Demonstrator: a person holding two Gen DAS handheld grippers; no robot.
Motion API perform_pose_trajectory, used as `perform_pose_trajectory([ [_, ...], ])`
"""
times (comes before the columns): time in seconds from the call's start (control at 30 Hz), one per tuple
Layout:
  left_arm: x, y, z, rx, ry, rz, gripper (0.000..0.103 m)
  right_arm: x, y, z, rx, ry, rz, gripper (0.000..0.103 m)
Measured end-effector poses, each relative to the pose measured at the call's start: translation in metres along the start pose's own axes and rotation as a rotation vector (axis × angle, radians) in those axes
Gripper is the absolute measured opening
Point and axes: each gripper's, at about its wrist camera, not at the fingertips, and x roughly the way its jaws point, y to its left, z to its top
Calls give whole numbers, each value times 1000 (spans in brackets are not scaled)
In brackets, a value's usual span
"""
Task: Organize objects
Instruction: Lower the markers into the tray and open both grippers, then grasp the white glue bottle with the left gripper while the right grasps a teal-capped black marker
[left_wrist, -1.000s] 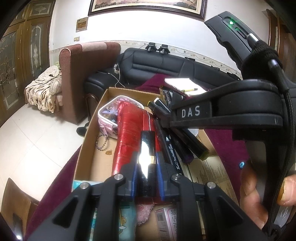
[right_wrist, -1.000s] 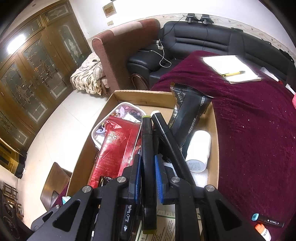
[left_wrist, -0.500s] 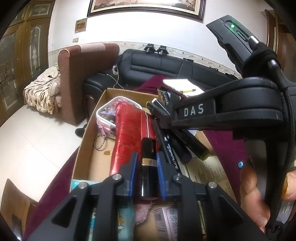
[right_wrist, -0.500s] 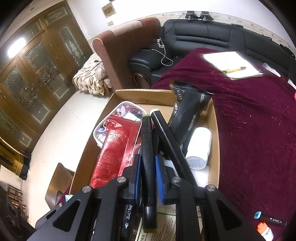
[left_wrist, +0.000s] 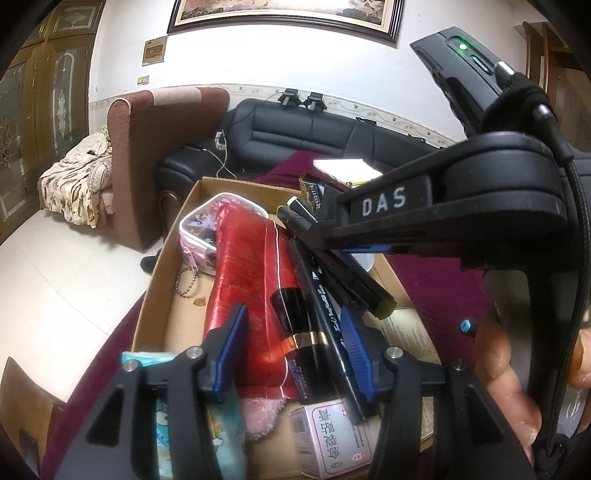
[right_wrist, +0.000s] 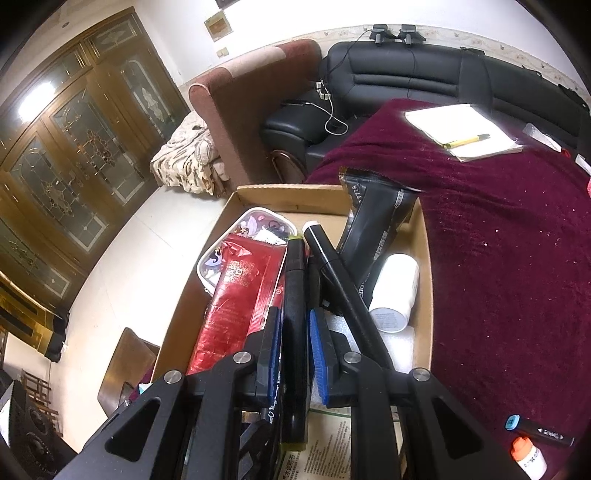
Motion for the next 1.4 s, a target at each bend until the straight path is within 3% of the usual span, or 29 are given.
perform_pose_trajectory([
  [0.53, -17, -2, -6, -29, -7, 0, 57, -25, -19, -15, 47, -10, 41, 19],
  [0.77, -33, 0, -12, -48, -20, 1, 57, -19, -24, -22, 70, 11, 1, 19],
  [1.03, -40, -2, -15, -51, -16, 10, 57, -29, -12, -32, 17, 9, 72, 19],
  [1.2, -43, -5, -17, -49, -12, 8, 58, -47, -34, -46, 46, 0, 74, 19],
  [1.4, -50, -21, -18, -26, -16, -13, 58, -78, -89, -85, 107, -4, 52, 19],
])
